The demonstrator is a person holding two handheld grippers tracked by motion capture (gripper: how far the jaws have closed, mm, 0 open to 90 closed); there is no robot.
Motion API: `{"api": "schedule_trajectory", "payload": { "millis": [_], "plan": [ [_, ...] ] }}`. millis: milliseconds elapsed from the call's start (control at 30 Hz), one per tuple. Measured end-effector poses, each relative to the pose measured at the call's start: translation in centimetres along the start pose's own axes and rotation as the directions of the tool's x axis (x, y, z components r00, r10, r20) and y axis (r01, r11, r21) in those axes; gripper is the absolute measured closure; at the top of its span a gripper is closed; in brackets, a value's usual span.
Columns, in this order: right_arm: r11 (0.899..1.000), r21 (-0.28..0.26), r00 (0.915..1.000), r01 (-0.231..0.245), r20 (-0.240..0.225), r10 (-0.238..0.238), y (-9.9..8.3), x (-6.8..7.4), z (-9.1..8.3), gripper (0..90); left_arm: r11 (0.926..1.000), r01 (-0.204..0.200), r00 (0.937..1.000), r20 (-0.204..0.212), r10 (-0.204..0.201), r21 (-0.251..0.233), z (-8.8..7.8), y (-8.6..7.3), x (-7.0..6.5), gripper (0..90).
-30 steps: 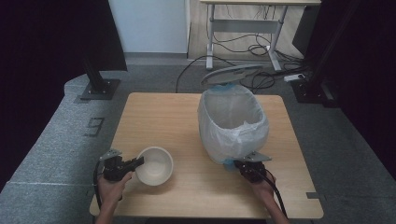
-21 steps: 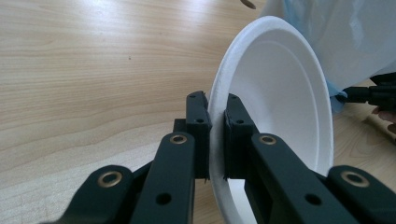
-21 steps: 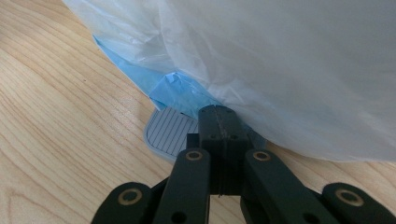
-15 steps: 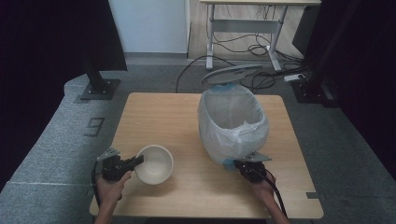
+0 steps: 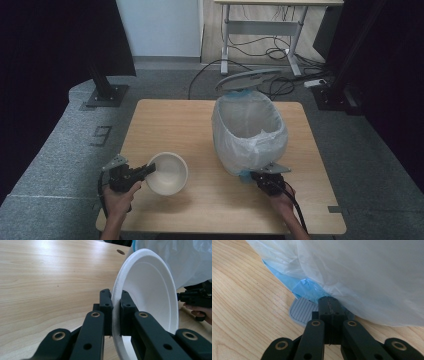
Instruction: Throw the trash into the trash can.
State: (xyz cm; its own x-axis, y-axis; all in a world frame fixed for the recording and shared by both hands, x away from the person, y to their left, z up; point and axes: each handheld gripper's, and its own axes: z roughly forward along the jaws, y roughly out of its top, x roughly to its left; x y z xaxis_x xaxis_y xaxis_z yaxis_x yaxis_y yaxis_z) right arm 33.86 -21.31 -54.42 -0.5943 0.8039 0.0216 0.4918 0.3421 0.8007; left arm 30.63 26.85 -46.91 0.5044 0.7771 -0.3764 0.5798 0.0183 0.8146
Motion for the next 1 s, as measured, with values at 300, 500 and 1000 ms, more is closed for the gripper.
{"api": "schedule_trajectory", "payload": {
  "millis": [300,500,1000],
  "plan": [
    [1.000,-0.003,1.0000,-0.005,-0.008,0.005,-0.1,-0.1,0.0,89.7,0.9997,-0.013,0.9996,0.025,0.014,-0.021,-0.1,1.1,-0.8,83.7],
    [1.000,-0.005,0.9999,-0.010,-0.012,0.010,-0.1,-0.2,0.0,89.7,0.9988,-0.026,0.9981,0.055,0.028,-0.041,-0.1,2.4,-1.6,83.7],
    [1.000,-0.006,0.9999,-0.008,-0.013,0.008,-0.1,-0.2,0.0,89.7,0.9957,-0.079,0.9918,0.097,0.083,-0.049,0.6,5.0,-4.0,83.7]
  ]
}}
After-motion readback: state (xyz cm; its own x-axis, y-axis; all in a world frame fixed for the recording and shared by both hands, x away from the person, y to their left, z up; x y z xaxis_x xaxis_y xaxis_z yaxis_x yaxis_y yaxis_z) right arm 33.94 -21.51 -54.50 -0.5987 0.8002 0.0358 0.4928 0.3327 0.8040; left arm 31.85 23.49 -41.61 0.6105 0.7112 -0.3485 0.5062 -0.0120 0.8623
